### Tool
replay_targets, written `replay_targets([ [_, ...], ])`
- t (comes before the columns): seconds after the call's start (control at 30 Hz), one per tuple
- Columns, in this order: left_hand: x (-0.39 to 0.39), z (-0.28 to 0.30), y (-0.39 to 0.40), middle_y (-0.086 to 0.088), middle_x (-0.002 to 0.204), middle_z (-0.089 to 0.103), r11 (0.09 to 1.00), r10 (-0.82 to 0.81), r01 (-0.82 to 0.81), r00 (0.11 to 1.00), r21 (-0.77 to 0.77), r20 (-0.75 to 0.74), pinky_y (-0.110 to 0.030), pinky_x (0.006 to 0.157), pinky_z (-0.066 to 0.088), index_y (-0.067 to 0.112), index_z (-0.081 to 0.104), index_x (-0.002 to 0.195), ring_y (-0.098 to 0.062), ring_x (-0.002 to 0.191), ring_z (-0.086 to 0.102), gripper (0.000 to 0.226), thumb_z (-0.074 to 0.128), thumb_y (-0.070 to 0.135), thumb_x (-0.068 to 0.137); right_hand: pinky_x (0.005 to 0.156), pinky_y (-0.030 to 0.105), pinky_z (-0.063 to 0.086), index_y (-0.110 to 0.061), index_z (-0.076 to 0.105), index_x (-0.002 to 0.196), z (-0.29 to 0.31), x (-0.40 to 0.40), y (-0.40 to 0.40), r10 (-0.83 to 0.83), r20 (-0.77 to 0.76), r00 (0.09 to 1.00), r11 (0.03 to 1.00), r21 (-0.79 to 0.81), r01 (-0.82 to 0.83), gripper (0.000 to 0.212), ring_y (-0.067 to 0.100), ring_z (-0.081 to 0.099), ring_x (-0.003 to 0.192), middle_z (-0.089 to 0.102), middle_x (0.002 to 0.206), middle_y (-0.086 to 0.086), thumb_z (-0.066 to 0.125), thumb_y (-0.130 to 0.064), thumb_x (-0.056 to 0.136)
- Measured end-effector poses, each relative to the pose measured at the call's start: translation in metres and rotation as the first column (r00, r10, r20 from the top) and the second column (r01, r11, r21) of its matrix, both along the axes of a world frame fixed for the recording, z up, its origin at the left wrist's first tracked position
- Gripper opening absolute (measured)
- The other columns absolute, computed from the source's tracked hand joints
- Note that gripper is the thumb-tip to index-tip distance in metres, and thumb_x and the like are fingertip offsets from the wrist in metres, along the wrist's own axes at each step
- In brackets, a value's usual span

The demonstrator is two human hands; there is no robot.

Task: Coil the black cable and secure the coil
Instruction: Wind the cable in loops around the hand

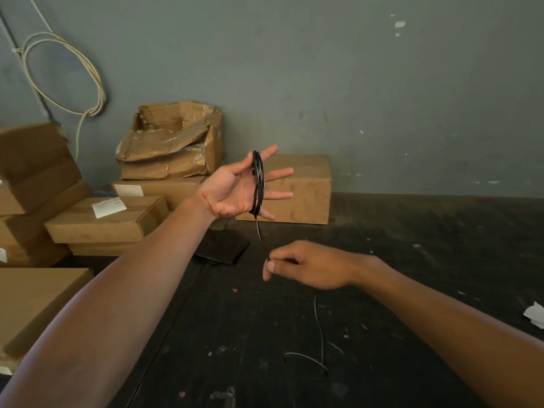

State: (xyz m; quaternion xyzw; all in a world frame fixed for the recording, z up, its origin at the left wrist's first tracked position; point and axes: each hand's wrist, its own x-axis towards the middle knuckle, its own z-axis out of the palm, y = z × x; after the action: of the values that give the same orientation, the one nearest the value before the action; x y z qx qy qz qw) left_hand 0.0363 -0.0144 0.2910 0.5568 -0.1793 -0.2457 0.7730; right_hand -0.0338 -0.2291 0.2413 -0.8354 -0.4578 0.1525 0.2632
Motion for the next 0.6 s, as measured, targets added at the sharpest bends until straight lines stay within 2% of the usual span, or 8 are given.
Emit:
replay_targets([
  [0.07, 0.001, -0.009, 0.004, -0.011, 0.153, 0.045, 0.999, 0.044, -0.043, 0.998, 0.034, -0.034, -0.08, 0.093, 0.031, 0.043, 0.031, 0.151, -0.05, 0.135, 0.041, 0.05, 0.022, 0.051, 0.102, 0.072, 0.02, 0.045, -0.019, 0.068, 0.104, 0.02, 0.001, -0.006, -0.036, 0.018, 0.999, 0.998, 0.045, 0.035, 0.028, -0.001, 0.058, 0.08, 0.064, 0.086, -0.02, 0.044, -0.033, 0.102],
  [0.13, 0.002, -0.019, 0.004, -0.01, 0.15, 0.049, 0.997, 0.072, -0.07, 0.995, 0.045, -0.062, -0.082, 0.103, 0.019, 0.043, 0.033, 0.15, -0.048, 0.132, 0.046, 0.049, 0.021, 0.052, 0.102, 0.061, 0.028, 0.046, -0.017, 0.067, 0.1, 0.037, 0.006, -0.013, -0.088, 0.007, 0.996, 0.993, 0.083, 0.087, 0.026, 0.009, 0.053, 0.062, 0.06, 0.071, -0.011, 0.05, -0.036, 0.1],
  [0.23, 0.004, -0.029, 0.0, -0.011, 0.149, 0.049, 0.993, 0.072, -0.066, 0.995, 0.097, -0.062, -0.081, 0.106, 0.01, 0.043, 0.037, 0.148, -0.045, 0.127, 0.053, 0.048, 0.024, 0.051, 0.103, 0.054, 0.026, 0.047, -0.014, 0.064, 0.098, 0.058, 0.014, -0.016, -0.078, -0.058, 0.995, 0.991, 0.103, 0.084, 0.021, 0.011, 0.053, 0.048, 0.058, 0.056, -0.006, 0.055, -0.032, 0.098],
  [0.3, 0.005, -0.034, -0.002, -0.01, 0.148, 0.051, 0.979, 0.065, -0.053, 0.996, 0.197, -0.056, -0.082, 0.105, 0.01, 0.044, 0.044, 0.144, -0.04, 0.121, 0.06, 0.046, 0.03, 0.05, 0.1, 0.048, 0.023, 0.046, -0.015, 0.065, 0.094, 0.07, 0.019, -0.018, -0.079, -0.116, 0.99, 0.985, 0.141, 0.095, 0.013, 0.011, 0.053, 0.041, 0.057, 0.051, -0.005, 0.058, -0.026, 0.097],
  [0.37, 0.005, -0.041, -0.002, -0.007, 0.144, 0.056, 0.959, 0.045, -0.023, 0.996, 0.282, -0.071, -0.081, 0.106, 0.008, 0.043, 0.05, 0.138, -0.039, 0.124, 0.058, 0.044, 0.033, 0.051, 0.099, 0.041, 0.021, 0.043, -0.02, 0.067, 0.091, 0.081, 0.025, -0.022, -0.099, -0.132, 0.986, 0.978, 0.168, 0.121, 0.009, 0.009, 0.049, 0.038, 0.055, 0.048, -0.007, 0.06, -0.023, 0.096],
  [0.5, 0.002, -0.052, 0.002, -0.006, 0.143, 0.057, 0.946, -0.017, 0.054, 0.993, 0.319, -0.115, -0.081, 0.106, 0.006, 0.041, 0.054, 0.136, -0.041, 0.129, 0.053, 0.044, 0.038, 0.053, 0.096, 0.04, 0.022, 0.033, -0.021, 0.069, 0.086, 0.097, 0.041, -0.032, -0.205, 0.064, 0.977, 0.974, 0.108, 0.198, 0.012, 0.005, 0.039, 0.036, 0.051, 0.043, -0.013, 0.065, -0.03, 0.092],
  [0.6, -0.002, -0.055, 0.001, -0.006, 0.145, 0.055, 0.927, -0.065, 0.099, 0.992, 0.362, -0.106, -0.081, 0.106, 0.008, 0.045, 0.053, 0.137, -0.039, 0.131, 0.052, 0.045, 0.04, 0.053, 0.095, 0.048, 0.019, 0.035, -0.027, 0.068, 0.083, 0.099, 0.05, -0.034, -0.277, 0.233, 0.932, 0.959, 0.12, 0.255, 0.011, -0.001, 0.045, 0.045, 0.056, 0.05, -0.019, 0.066, -0.035, 0.09],
])
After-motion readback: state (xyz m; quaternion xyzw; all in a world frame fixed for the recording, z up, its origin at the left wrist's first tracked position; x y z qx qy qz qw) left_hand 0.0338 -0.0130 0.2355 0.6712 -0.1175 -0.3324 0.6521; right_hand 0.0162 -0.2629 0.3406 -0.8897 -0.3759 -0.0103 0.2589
